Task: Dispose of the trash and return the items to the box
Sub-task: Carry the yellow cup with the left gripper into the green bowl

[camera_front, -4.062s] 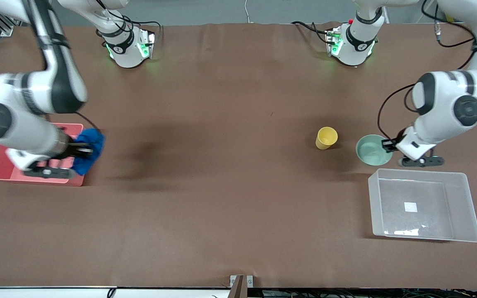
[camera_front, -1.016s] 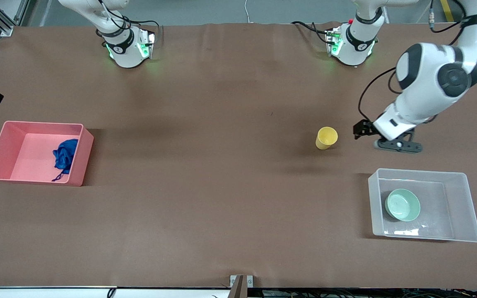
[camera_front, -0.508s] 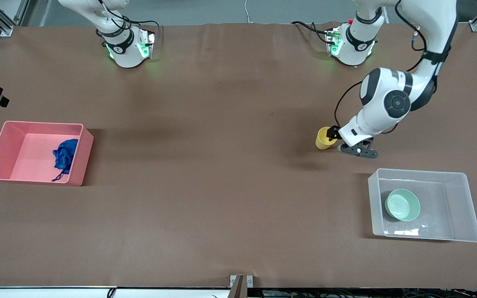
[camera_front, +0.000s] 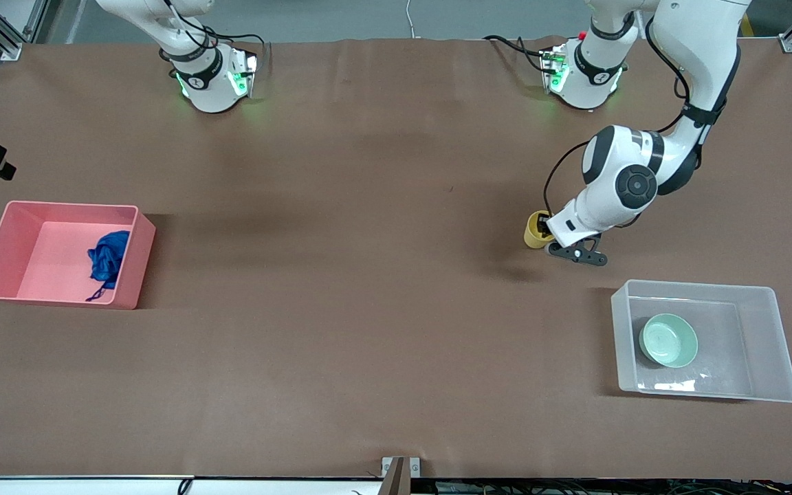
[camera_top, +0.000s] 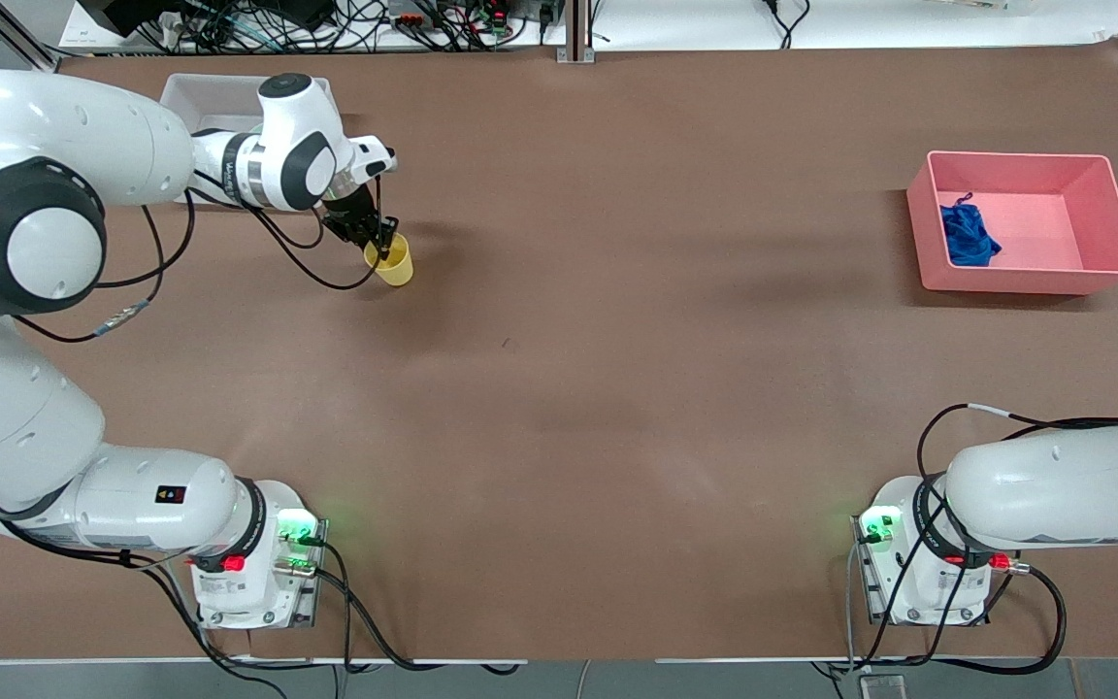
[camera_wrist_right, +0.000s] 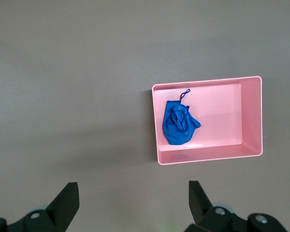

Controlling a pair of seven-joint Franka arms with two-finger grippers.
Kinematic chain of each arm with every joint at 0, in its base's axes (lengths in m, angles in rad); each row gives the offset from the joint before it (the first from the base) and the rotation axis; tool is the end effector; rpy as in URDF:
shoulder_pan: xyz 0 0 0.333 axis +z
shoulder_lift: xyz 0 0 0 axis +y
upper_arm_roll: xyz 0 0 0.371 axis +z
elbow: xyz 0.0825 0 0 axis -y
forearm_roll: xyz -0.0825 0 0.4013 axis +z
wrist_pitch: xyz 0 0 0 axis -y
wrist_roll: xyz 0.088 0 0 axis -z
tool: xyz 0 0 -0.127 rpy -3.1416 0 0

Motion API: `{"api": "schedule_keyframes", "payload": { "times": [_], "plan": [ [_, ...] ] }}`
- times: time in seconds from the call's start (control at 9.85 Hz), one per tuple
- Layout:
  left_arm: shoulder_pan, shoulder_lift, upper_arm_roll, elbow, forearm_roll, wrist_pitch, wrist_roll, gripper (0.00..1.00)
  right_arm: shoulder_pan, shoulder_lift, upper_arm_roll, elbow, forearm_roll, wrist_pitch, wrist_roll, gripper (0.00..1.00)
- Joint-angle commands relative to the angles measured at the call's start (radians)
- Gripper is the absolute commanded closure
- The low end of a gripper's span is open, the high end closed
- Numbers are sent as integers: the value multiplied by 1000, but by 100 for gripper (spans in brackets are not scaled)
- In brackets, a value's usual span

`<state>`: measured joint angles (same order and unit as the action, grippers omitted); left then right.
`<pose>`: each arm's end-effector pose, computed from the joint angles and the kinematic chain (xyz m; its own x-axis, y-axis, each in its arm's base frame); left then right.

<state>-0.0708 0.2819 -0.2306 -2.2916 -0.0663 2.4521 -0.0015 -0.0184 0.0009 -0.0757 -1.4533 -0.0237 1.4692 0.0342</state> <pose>0.5156 -0.1624 0.2399 0.9628 -0.2429 -0.1182 -0.2319 -0.9677 0.0992 0.5589 -0.0559 0.7069 0.9913 -0.1303 0.0158 -0.1307 -0.9912 0.0231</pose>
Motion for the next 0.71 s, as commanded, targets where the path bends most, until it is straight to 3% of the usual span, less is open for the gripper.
{"api": "schedule_keyframes", "payload": {
  "times": [0.0,0.2,0.3,0.61],
  "plan": [
    [3,-15,-3,-28,22,15,-3,100,0,-9,1,-10,-2,13,0,0],
    [8,-71,-1,6,22,-56,12,100,0,-9,1,-12,-2,16,0,0],
    [14,-78,17,80,20,-94,34,100,1,-9,1,-12,-2,16,0,0],
    [16,28,152,407,20,-215,72,100,1,-9,1,-12,-2,16,0,0]
  ]
}}
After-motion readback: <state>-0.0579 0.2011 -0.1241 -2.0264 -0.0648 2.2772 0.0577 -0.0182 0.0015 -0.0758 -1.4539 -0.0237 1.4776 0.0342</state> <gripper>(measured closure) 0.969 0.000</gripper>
